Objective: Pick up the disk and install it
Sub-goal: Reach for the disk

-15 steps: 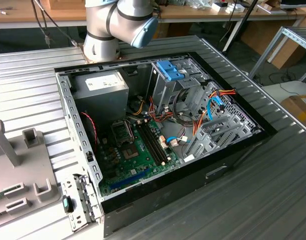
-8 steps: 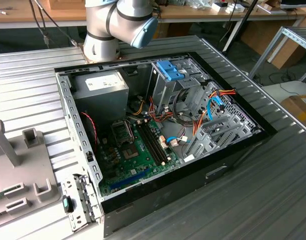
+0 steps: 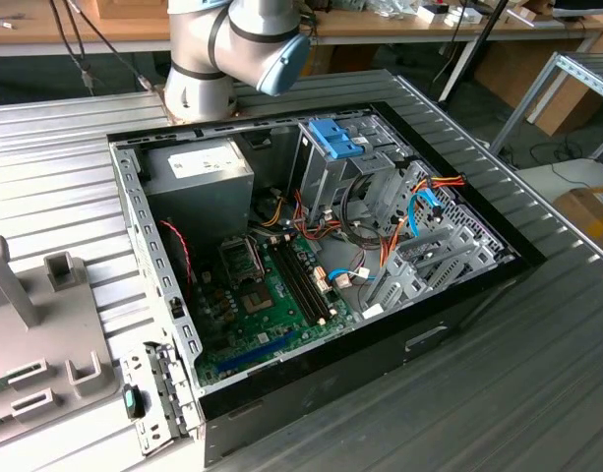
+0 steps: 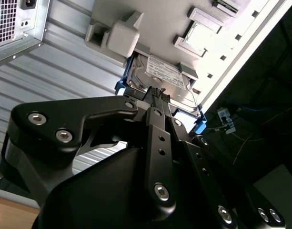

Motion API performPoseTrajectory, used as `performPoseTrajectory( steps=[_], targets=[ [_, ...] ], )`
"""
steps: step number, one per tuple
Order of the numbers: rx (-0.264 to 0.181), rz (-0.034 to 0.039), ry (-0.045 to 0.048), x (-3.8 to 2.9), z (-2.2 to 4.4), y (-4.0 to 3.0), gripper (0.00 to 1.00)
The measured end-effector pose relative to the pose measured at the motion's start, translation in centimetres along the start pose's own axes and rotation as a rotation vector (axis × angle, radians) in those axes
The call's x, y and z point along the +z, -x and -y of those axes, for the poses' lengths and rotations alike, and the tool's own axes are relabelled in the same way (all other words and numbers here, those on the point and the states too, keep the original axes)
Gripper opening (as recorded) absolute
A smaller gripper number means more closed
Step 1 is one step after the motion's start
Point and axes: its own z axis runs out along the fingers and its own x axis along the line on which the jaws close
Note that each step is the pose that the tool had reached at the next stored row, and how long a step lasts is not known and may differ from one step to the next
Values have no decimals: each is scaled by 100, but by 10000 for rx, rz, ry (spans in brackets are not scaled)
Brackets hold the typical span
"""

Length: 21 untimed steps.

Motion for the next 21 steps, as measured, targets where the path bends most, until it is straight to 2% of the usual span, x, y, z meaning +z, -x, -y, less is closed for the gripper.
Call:
performPoseTrajectory(
  steps=[2, 7, 10, 16, 21],
  targets=[
    [-1, 0, 0, 2, 3, -36, 11],
    [-1, 0, -4, 8, 14, -179, 11],
    [0, 0, -8, 11, 18, -234, 11],
    [-1, 1, -20, 18, 24, -306, 11],
    [-1, 2, -28, 20, 25, -315, 11]
  ],
)
